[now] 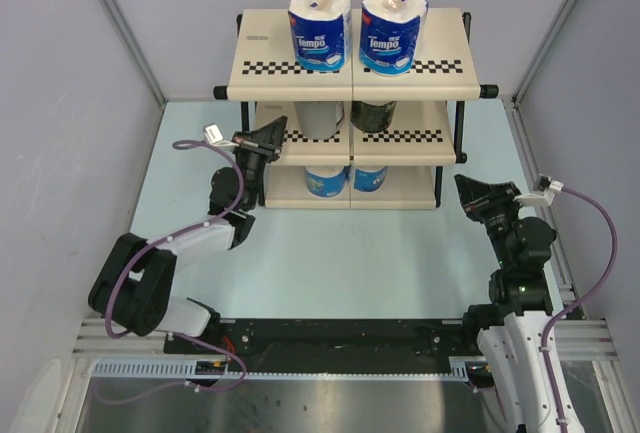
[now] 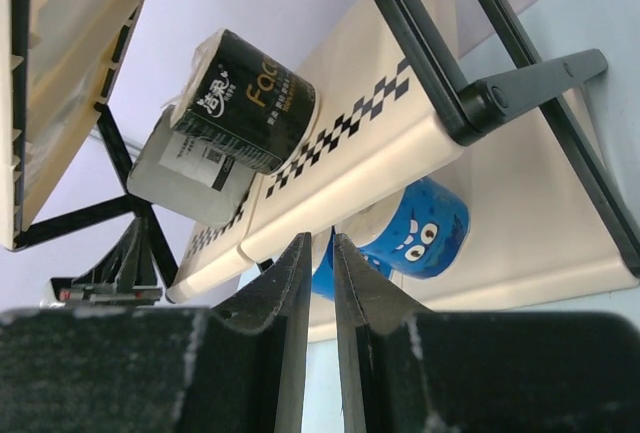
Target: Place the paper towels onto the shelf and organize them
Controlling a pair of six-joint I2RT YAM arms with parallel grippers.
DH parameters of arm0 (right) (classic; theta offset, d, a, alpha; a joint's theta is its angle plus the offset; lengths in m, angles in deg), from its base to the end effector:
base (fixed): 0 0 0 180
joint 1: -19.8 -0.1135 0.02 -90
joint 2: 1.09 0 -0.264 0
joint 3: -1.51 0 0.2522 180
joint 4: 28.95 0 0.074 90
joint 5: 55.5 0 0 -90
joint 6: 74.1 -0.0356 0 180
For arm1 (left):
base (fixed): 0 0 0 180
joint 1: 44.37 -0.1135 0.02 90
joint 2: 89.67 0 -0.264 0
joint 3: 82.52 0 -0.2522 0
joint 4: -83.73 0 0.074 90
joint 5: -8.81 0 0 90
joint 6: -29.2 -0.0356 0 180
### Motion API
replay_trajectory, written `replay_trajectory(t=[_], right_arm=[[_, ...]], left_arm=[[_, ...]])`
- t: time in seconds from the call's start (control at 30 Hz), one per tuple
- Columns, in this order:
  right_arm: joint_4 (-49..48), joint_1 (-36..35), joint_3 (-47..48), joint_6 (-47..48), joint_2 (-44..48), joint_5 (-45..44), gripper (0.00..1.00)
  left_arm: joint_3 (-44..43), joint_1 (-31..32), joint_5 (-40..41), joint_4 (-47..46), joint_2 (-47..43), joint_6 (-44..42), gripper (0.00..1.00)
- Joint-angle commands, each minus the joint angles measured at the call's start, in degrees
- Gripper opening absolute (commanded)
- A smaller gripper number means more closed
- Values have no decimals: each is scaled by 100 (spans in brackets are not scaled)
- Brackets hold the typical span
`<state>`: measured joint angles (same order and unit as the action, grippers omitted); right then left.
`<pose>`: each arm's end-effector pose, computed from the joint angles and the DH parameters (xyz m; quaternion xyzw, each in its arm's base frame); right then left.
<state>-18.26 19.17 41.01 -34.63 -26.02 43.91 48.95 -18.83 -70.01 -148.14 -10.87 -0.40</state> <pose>0.1335 0.0073 0.2956 0.2327 0.6422 0.3649 0.6326 0.2627 -0.1179 0.2854 -0.2444 0.5096 -0.5210 0.6396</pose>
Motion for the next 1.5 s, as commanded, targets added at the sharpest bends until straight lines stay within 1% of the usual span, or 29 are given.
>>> replay_trajectory(t=[0.0, 0.27, 0.43, 0.83, 1.07, 1.23, 1.43, 1.47], right_arm=[[87, 18, 291, 86, 58, 105, 19], [140, 18, 283, 86, 102, 61, 19], [210, 18, 283, 121, 111, 35, 19], [281, 18, 283, 157, 164, -9, 19], [289, 18, 283, 113, 199, -9, 19], [281, 18, 292, 104, 190, -18, 19], [281, 18, 335, 130, 216, -9, 19], [281, 166, 353, 148, 208, -9, 19]], left_arm=[[-645, 144, 376, -724, 362, 235, 0], [-1129, 241, 508, -601, 759, 148, 0], [-1120, 232, 640, -601, 847, 112, 0], [-1463, 452, 376, -557, 1146, 33, 0], [-1332, 531, 385, -644, 1172, 59, 0], [-1147, 522, 508, -618, 892, -37, 1], [-963, 522, 788, 146, 171, -265, 6], [-910, 513, 815, 251, -65, -301, 7]])
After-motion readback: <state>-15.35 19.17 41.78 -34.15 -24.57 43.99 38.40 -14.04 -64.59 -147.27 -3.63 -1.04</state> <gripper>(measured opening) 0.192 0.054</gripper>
